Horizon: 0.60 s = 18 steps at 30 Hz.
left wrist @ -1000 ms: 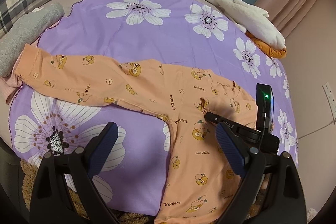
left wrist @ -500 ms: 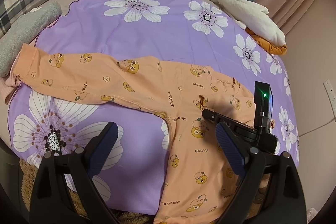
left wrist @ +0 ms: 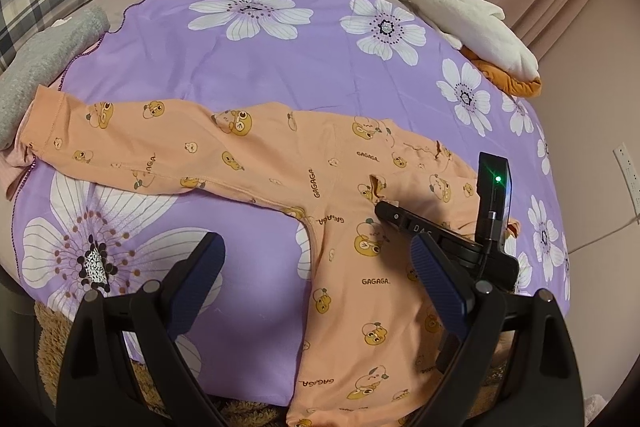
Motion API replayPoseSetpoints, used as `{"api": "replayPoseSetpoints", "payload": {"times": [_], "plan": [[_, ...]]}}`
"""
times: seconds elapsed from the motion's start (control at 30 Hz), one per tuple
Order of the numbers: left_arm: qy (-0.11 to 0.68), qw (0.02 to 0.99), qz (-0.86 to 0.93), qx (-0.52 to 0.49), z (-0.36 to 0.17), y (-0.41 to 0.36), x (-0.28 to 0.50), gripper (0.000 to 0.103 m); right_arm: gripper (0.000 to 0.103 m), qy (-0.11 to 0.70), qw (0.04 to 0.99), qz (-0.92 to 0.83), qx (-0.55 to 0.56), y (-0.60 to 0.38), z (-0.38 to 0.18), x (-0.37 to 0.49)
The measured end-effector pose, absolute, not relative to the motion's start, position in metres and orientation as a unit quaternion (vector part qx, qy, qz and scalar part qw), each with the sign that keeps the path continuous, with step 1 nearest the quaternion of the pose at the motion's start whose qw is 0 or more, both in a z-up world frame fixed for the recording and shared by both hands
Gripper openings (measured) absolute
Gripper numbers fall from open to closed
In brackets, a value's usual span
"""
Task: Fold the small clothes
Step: 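Carry the sleeve across the onesie body and lay it down with the right tool, then open the right tool to release the sleeve and withdraw it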
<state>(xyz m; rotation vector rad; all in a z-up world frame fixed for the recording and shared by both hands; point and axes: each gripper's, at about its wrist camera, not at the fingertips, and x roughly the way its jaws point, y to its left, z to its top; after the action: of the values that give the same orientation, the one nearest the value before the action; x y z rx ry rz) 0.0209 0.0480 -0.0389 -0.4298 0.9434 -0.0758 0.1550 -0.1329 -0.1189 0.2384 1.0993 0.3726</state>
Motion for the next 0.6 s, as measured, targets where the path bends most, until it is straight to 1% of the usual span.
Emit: {"api": "replayPoseSetpoints", "payload": {"times": [0.23,0.43,0.53,0.6], "plan": [[0.451,0.868,-0.04,-0.203,-0.036,0.044,0.018,0.094,0.006,0.513,0.834,0.171,0.106,-0.131,-0.118,0.154],[0.45,0.87,-0.039,-0.199,-0.034,0.041,0.016,0.094,0.007,0.507,0.832,0.178,0.134,-0.138,-0.118,0.153],[0.449,0.871,-0.037,-0.197,-0.032,0.041,0.014,0.094,0.015,0.517,0.825,0.187,0.131,-0.136,-0.113,0.156],[0.448,0.871,-0.036,-0.196,-0.032,0.04,0.013,0.094,0.025,0.515,0.83,0.18,0.119,-0.134,-0.103,0.154]]}}
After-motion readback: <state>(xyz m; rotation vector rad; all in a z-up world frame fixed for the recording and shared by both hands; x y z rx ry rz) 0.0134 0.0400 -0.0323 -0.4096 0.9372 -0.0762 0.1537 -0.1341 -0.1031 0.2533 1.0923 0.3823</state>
